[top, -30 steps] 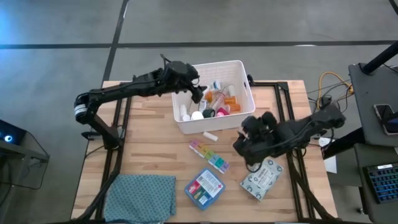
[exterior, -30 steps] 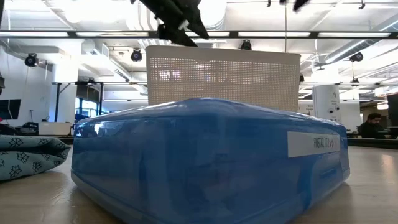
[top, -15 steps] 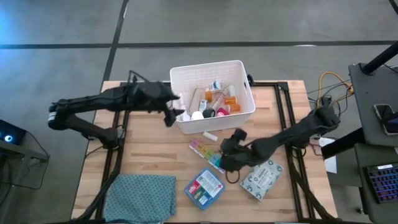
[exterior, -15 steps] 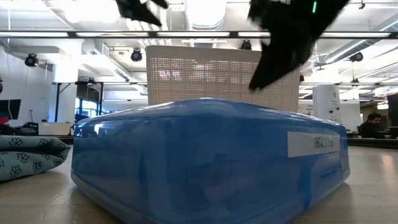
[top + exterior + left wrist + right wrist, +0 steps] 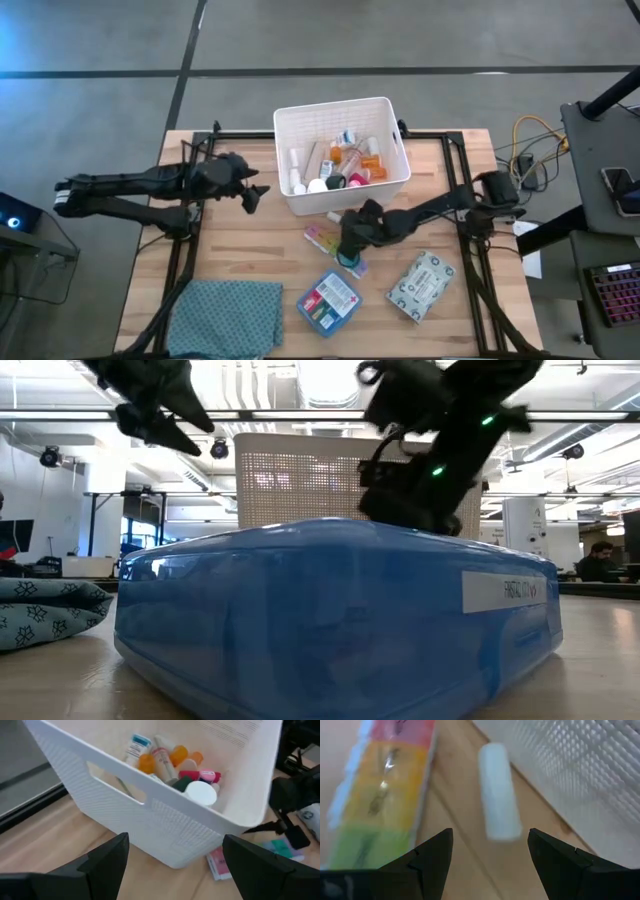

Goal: Pick & place medical supplies in basket/bin
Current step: Put the rolled gauze into the bin, then put the medicine organizer into the bin, then put the mailer bag into the bin

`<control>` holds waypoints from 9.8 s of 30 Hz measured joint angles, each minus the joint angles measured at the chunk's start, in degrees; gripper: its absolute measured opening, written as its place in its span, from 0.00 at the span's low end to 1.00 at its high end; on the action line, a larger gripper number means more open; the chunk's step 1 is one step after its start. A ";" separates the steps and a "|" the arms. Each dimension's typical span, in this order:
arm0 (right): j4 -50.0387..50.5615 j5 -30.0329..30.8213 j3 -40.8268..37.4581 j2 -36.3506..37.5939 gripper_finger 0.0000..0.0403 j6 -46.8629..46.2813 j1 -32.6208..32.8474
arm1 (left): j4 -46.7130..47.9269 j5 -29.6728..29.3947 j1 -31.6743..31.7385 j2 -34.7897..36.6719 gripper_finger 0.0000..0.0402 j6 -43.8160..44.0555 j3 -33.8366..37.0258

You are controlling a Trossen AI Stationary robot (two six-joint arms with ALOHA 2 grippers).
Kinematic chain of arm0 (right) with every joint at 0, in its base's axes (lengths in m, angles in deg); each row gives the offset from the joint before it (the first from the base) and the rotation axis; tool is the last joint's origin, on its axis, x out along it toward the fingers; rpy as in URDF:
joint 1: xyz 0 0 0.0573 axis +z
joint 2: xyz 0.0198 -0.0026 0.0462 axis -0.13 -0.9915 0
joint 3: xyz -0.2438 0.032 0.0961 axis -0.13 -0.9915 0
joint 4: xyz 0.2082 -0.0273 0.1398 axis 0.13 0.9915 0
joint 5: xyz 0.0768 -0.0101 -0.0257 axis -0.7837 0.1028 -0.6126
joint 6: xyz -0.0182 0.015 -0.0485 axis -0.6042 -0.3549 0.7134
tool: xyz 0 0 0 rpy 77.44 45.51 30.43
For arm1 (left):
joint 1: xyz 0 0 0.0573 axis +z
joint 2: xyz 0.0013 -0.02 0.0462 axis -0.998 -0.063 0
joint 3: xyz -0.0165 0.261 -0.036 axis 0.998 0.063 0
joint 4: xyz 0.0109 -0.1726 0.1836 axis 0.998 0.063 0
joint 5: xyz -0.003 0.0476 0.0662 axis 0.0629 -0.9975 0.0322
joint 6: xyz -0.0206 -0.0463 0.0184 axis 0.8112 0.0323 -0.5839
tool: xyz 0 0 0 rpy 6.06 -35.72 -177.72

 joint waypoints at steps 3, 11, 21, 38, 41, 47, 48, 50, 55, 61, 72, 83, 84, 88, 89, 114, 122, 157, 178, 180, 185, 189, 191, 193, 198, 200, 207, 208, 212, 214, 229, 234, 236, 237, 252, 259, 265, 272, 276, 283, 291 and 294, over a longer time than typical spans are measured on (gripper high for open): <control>-0.88 0.16 1.96 -2.28 0.61 -0.15 -2.05 | -1.36 -1.82 0.00 1.45 0.74 -0.08 2.25; -0.99 0.49 5.76 -6.98 0.60 0.29 -4.14 | -1.94 -2.40 0.15 0.73 0.74 -4.41 2.16; 0.71 -4.03 9.89 -10.50 0.31 -1.11 -4.12 | -1.81 -2.36 0.63 -0.13 0.74 -4.69 2.16; 2.71 0.27 10.16 10.85 0.13 4.43 1.57 | -4.96 -2.08 0.23 -0.15 0.74 0.04 2.16; 2.88 5.28 10.58 18.00 0.14 7.65 2.12 | -6.21 -1.00 -0.78 -0.15 0.74 2.38 2.16; 3.02 5.08 13.29 25.65 0.16 12.83 -9.40 | -13.07 5.60 -5.79 -2.69 0.74 2.46 2.12; 3.42 3.00 13.62 25.67 0.17 13.52 -12.56 | -14.16 5.68 -6.59 -3.72 0.74 2.25 2.12; 4.96 -1.38 14.52 25.28 0.22 13.89 -18.84 | -16.16 5.70 -7.95 -6.10 0.74 2.08 2.12; 8.20 -13.44 16.83 23.49 0.44 14.15 -29.41 | -22.25 9.02 -10.51 -13.76 0.74 -1.05 2.12; 9.65 -16.05 18.21 24.05 0.67 16.50 -30.82 | -26.30 11.67 -14.18 -22.87 0.74 -18.49 2.12; 19.58 -14.32 22.34 28.03 0.79 17.64 -23.50 | -32.42 14.26 -14.29 -38.86 0.74 -39.06 0.12; 25.08 -3.61 21.59 30.12 0.79 14.22 -15.34 | -10.79 14.56 -12.15 -56.32 0.74 -48.48 -20.38; 25.22 -3.45 21.55 30.15 0.79 14.10 -15.00 | -8.62 14.58 -12.04 -58.03 0.74 -49.67 -21.92; 25.25 -2.07 21.24 30.15 0.79 13.35 -13.81 | -5.11 14.55 -11.50 -62.28 0.74 -52.89 -26.66; 25.17 -1.98 21.22 30.15 0.79 13.07 -13.76 | -4.78 14.60 -11.38 -62.62 0.74 -53.05 -27.41; 25.26 -0.20 20.61 30.11 0.76 8.35 -12.27 | -6.42 15.26 -9.34 -60.26 0.75 -59.65 -28.57; 25.17 0.73 20.52 29.93 0.77 7.49 -12.27 | -6.36 17.58 -8.98 -62.35 0.75 -59.65 -28.55; 25.10 0.59 20.41 27.44 0.72 6.83 -12.27 | -1.75 21.98 -7.97 -64.39 0.58 -49.75 -28.58; 25.98 3.76 20.37 41.42 0.67 9.67 0.03 | 16.24 4.05 -14.08 -50.28 0.61 -28.31 -52.37; 26.99 6.02 20.37 44.09 0.67 8.49 2.85 | 19.36 -2.10 -14.01 -49.55 0.62 -29.34 -56.34; 33.56 10.31 20.19 49.15 0.66 1.23 8.54 | 25.00 -11.12 -8.61 -49.35 0.61 -35.94 -63.85; 38.05 11.31 18.29 50.19 0.66 -5.71 9.87 | 25.11 -9.82 1.82 -49.35 0.62 -37.49 -64.65; 38.02 11.29 16.32 49.76 0.66 -8.06 9.87 | 24.89 -7.01 8.15 -49.73 0.62 -37.55 -63.29; 37.88 11.25 14.29 48.46 0.66 -10.43 9.87 | 24.97 -4.20 13.54 -50.40 0.63 -36.57 -61.57; 36.13 10.74 9.41 44.10 0.66 -16.06 10.03 | 24.35 -3.29 16.55 -50.88 0.69 -35.84 -56.53; 35.28 9.98 7.76 42.04 0.66 -17.96 10.26 | 24.28 -3.03 15.55 -50.88 0.71 -37.18 -54.80; 30.82 2.45 4.18 36.61 0.64 -20.43 10.24 | 29.23 -5.85 10.03 -49.43 0.74 -37.98 -53.22; 30.58 0.70 3.78 35.95 0.64 -20.61 10.24 | 30.60 -6.35 8.64 -48.54 0.75 -36.87 -53.29; 29.20 -5.54 2.31 33.43 0.64 -22.33 10.24 | 33.16 -6.78 2.03 -43.02 0.75 -31.94 -53.98; 27.40 -8.90 1.57 32.18 0.63 -22.51 10.21 | 33.34 -5.59 -1.84 -40.13 0.75 -29.00 -53.98; 25.11 -32.51 -1.45 19.41 0.64 -18.46 11.03 | 33.17 2.41 -22.58 -29.76 0.75 3.30 -46.76; 25.17 -40.36 -1.04 16.60 0.62 -20.80 13.87 | 27.64 2.76 -28.19 -29.73 0.75 11.99 -40.33; 25.32 -42.76 -0.87 16.40 0.62 -23.37 15.51 | 22.79 2.80 -29.99 -29.73 0.75 14.52 -37.25; 25.30 -43.25 -0.73 16.48 0.61 -25.12 16.60 | 20.12 2.78 -30.72 -29.73 0.75 15.27 -35.66; 33.82 -36.16 -1.69 16.38 0.61 -74.29 44.47 | -18.65 2.71 -29.70 -29.77 0.75 16.63 -14.86; 28.30 -26.35 -4.90 16.71 0.61 -83.69 47.74 | -45.44 17.35 -19.63 -36.93 0.74 16.98 -8.86; 32.15 -26.14 -7.88 14.53 0.61 -78.04 47.60 | -45.77 19.45 -17.79 -46.40 0.72 13.33 -13.59; 30.30 -22.54 -9.65 13.54 0.61 -66.71 44.43 | -44.05 19.23 -17.63 -59.05 0.72 8.02 -25.93; 30.25 -17.02 -9.58 13.56 0.61 -61.01 41.01 | -39.82 17.51 -17.50 -66.28 0.72 3.13 -35.60; 29.69 -16.21 -7.82 13.64 0.61 -54.65 38.06 | -23.66 12.46 -17.10 -79.63 0.72 -11.59 -55.85; 29.69 -14.41 -8.43 15.42 0.61 -78.43 42.98 | -7.61 9.55 -15.70 -89.50 0.72 -21.80 -72.40; 29.80 -9.62 -8.82 16.58 0.60 -92.33 46.19 | -7.31 9.72 -15.68 -90.05 0.72 -26.44 -72.61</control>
